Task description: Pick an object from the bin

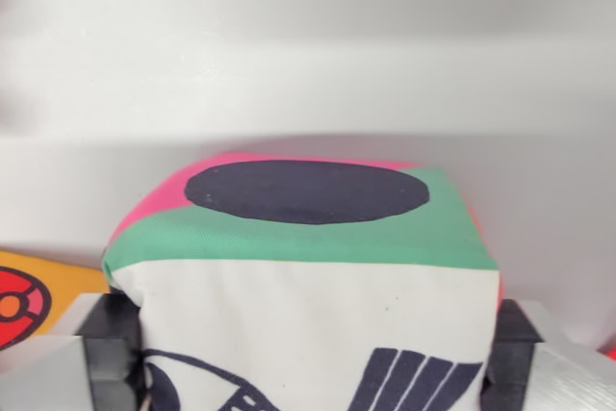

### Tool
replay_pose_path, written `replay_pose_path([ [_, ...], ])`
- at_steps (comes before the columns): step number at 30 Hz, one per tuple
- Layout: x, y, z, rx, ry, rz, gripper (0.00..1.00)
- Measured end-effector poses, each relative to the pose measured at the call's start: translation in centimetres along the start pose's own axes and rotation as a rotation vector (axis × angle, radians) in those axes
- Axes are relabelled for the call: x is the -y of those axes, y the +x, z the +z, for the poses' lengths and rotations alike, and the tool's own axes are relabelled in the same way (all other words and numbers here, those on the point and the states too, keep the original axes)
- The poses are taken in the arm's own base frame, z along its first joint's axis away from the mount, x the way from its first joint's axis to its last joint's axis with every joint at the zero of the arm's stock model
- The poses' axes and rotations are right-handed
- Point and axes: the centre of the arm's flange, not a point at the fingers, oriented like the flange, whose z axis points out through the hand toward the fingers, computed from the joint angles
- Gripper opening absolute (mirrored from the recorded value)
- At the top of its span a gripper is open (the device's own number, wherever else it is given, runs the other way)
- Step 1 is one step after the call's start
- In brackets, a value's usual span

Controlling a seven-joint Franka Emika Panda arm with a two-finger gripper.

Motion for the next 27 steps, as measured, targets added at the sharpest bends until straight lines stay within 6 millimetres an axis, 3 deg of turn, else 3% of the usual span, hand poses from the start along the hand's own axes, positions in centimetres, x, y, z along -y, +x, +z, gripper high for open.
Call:
replay_pose_path([
  [27,-0.04,0.09,-0.35,-0.001,-0.001,0.001,0.00],
])
